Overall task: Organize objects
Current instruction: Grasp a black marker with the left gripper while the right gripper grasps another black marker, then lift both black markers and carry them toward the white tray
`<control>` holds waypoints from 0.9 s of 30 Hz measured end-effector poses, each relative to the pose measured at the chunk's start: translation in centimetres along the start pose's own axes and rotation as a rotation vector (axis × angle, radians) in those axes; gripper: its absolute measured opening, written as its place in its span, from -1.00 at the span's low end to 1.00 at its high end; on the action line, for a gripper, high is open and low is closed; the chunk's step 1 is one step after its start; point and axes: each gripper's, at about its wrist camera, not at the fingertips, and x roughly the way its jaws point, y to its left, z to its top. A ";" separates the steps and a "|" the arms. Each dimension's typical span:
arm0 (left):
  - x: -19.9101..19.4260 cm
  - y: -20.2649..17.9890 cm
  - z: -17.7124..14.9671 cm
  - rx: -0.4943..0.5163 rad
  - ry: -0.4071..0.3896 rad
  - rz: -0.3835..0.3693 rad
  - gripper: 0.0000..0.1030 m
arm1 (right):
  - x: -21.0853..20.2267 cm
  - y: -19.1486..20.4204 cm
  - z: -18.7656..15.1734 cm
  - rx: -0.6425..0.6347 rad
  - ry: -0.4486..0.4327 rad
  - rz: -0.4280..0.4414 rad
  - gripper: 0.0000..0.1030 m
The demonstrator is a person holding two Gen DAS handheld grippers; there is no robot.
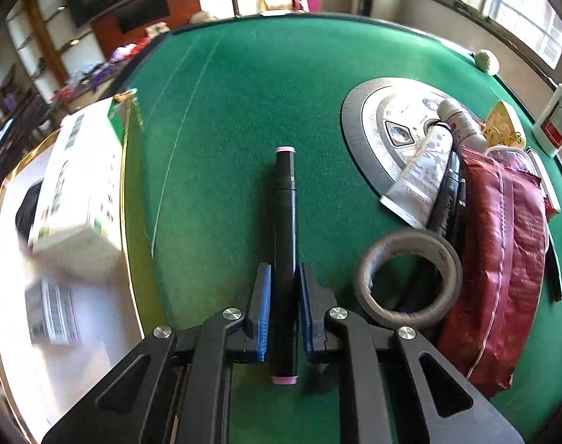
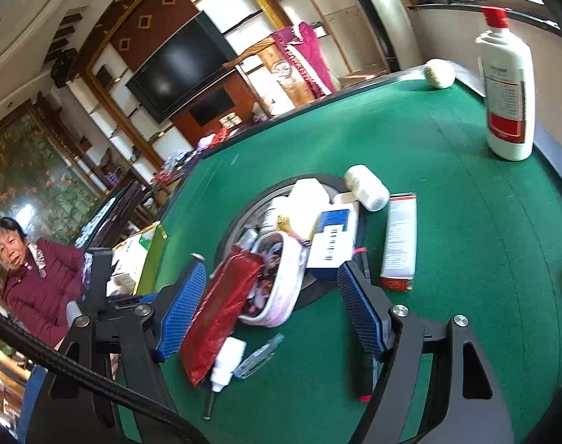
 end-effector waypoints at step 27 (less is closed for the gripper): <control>-1.2 -0.7 -2.9 0.059 -0.191 -0.107 -0.72 | 7.4 -0.2 -4.6 -0.402 0.202 -0.557 -0.76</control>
